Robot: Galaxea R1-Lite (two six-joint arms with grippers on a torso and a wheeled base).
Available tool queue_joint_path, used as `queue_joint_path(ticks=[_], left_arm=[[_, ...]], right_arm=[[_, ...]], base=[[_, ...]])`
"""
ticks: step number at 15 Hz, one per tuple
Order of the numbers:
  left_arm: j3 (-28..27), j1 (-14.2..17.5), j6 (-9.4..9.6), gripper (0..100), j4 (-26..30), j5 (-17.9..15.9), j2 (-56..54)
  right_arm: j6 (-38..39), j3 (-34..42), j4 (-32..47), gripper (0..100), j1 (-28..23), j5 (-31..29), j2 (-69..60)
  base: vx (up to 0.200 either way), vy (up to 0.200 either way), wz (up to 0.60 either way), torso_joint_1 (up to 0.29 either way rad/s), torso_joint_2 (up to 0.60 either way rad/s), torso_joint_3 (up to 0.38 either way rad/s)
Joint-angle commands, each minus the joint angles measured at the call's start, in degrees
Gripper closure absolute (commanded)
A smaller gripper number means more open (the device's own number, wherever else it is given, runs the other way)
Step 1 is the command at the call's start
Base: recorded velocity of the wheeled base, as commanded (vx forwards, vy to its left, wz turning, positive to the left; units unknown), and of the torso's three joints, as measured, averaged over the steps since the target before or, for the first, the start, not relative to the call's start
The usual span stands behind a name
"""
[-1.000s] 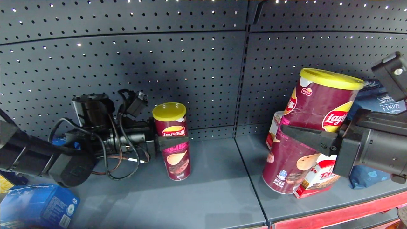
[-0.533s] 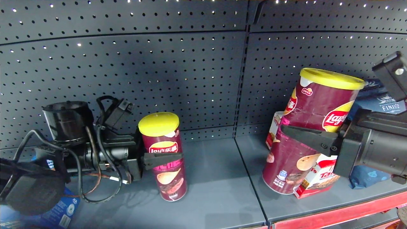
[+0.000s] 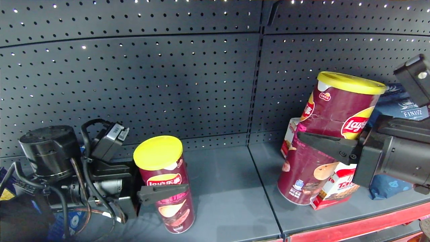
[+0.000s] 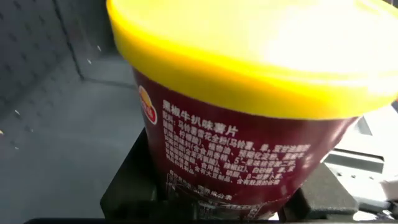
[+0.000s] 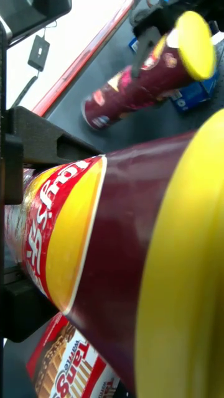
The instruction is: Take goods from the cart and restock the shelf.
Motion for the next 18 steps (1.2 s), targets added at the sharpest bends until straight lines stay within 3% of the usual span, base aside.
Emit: queue_joint_path(ticks=[1,8,12,13,18], left_arm=[[2.0,0.1,0.17,100,-0.1,0.0,-0.2],[3.8,0.4,0.26,100,-2.9,0.0,1.7],[4.9,0.4,0.26,100,-8.0,0.1,5.4],[5.1,0.4,0.26,0,-9.2,0.2,6.0],[6.4,0.4,0.08,0,-10.4,0.1,5.8]], right_arm=[[0.0,0.0,0.0,100,-0.1,0.0,0.0],[0.0,0.2,0.0,100,-0.1,0.0,-0.1],[0.0,1.0,0.0,100,-0.2,0.0,-0.5],[0.0,1.0,0.0,100,-0.2,0.0,-0.5],[0.0,1.0,0.0,100,-0.6,0.0,-0.6]], base=[[0.000,0.000,0.00,0.000,0.00,0.000],[0.000,0.000,0.00,0.000,0.00,0.000],[0.000,0.000,0.00,0.000,0.00,0.000],[0.000,0.000,0.00,0.000,0.00,0.000],[0.000,0.000,0.00,0.000,0.00,0.000]])
